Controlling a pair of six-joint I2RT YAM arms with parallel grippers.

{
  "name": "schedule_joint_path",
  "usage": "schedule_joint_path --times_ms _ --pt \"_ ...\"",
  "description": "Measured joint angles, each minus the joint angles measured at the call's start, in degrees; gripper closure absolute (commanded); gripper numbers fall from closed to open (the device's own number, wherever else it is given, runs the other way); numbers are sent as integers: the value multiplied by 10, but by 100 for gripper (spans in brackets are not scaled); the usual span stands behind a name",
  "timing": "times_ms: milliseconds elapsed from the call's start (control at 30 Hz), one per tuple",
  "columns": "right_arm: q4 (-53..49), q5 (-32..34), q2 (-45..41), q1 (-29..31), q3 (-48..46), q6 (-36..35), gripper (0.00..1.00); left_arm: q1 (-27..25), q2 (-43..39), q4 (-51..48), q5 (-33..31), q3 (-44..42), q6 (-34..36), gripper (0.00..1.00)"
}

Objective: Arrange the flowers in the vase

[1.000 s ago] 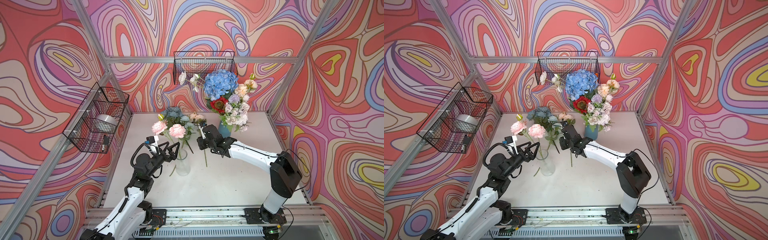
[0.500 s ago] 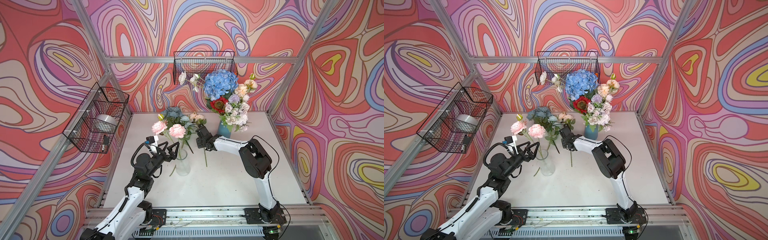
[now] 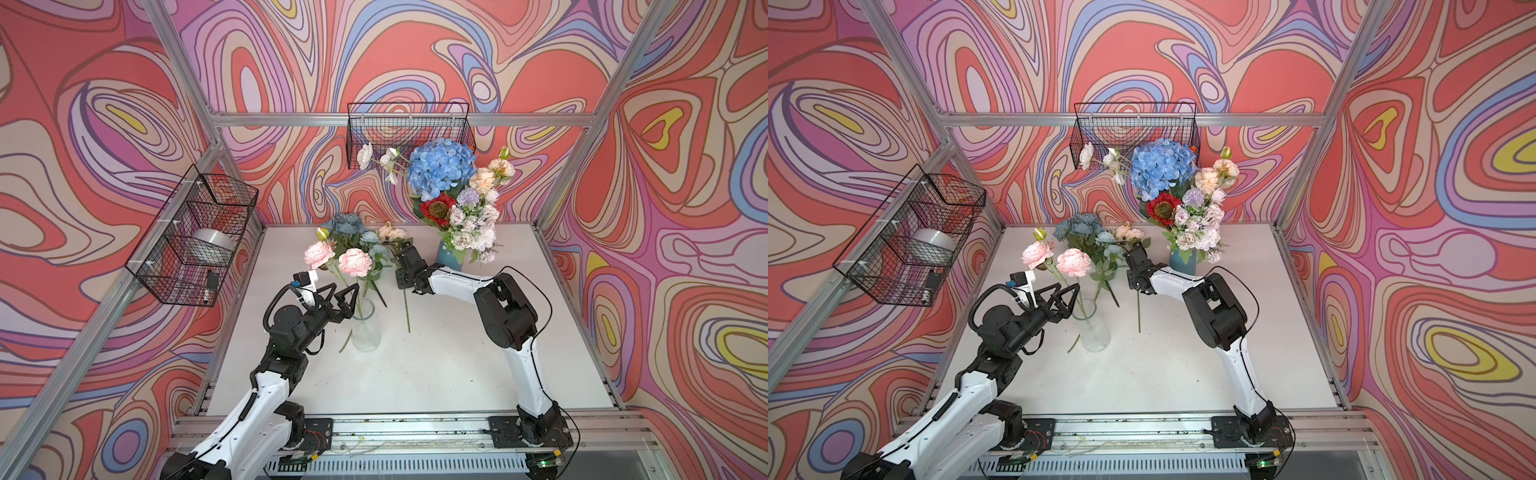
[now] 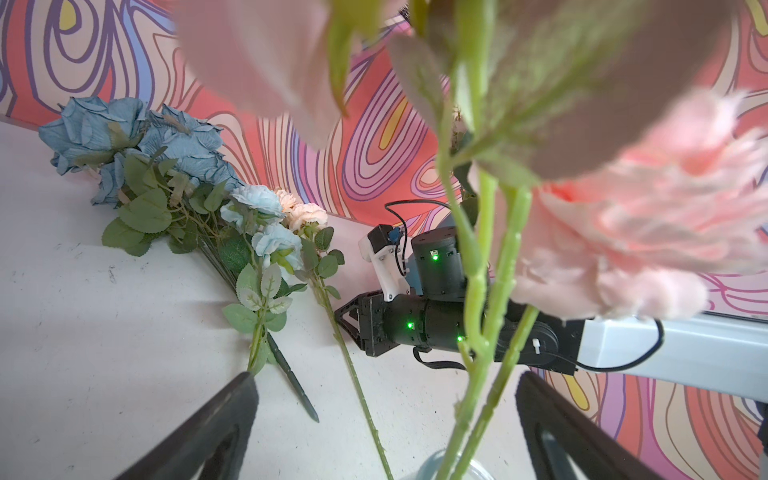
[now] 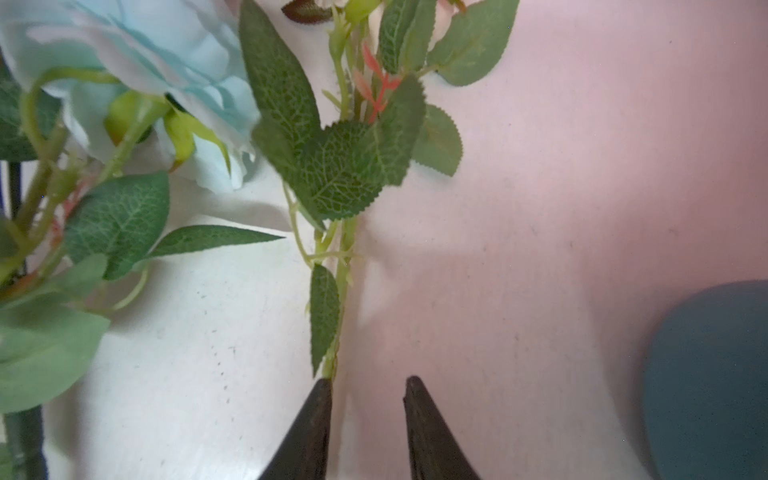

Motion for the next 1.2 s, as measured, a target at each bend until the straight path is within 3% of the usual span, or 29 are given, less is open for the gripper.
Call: schedule_joint_path --times_ms 600,867,1200 --pt "2 -59 -11 1 -16 44 68 0 -9 -4 -6 1 4 0" --pt "-6 -51 -5 1 5 50 89 0 -15 -8 -9 1 4 0" --pt "-18 -43 9 1 27 50 78 0 -19 -13 -10 3 5 0"
